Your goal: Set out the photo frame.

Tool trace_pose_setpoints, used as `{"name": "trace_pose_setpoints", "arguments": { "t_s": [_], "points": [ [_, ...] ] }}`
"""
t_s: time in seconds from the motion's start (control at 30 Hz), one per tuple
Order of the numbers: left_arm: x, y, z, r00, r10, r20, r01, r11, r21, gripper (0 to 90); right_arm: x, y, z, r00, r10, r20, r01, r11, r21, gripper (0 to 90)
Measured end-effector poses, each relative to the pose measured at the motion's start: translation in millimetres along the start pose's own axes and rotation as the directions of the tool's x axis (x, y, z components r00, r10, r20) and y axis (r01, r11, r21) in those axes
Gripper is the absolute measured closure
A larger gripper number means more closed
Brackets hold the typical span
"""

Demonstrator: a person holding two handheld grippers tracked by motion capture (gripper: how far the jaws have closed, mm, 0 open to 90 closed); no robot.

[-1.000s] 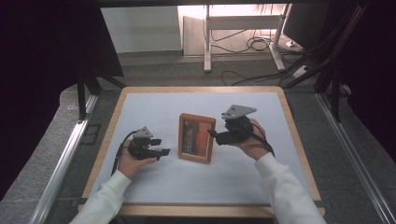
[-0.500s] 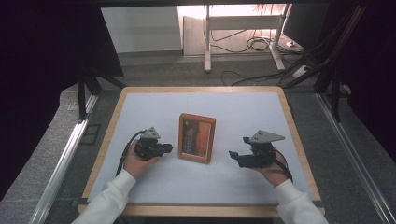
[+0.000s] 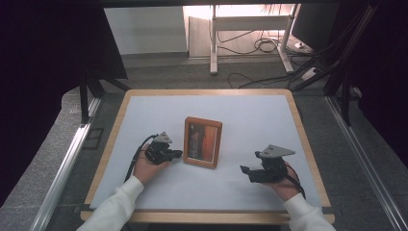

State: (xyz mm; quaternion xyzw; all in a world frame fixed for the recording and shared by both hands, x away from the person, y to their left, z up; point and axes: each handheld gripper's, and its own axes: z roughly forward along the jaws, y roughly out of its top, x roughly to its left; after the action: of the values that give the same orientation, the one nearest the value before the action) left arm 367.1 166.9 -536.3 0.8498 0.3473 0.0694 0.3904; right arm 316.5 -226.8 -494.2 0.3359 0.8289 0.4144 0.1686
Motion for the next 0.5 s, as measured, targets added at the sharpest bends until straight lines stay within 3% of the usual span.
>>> {"name": "trace_pose_setpoints", "arguments": {
  "t_s": [0.17, 0.5],
  "points": [
    [-2.0, 0.8, -1.3, 0.9998, 0.017, 0.007, -0.017, 0.9998, -0.005, 90.0, -2.6, -5.9, -2.1, 0.9999, 0.007, 0.007, -0.007, 1.000, 0.012, 20.5],
    [-1.7, 2.3, 0.7, 0.9995, -0.012, 0.029, 0.012, 0.9999, -0.003, 90.0, -5.7, -11.8, -7.3, 0.9993, 0.028, 0.026, -0.028, 0.999, 0.022, 20.4]
  ]
}}
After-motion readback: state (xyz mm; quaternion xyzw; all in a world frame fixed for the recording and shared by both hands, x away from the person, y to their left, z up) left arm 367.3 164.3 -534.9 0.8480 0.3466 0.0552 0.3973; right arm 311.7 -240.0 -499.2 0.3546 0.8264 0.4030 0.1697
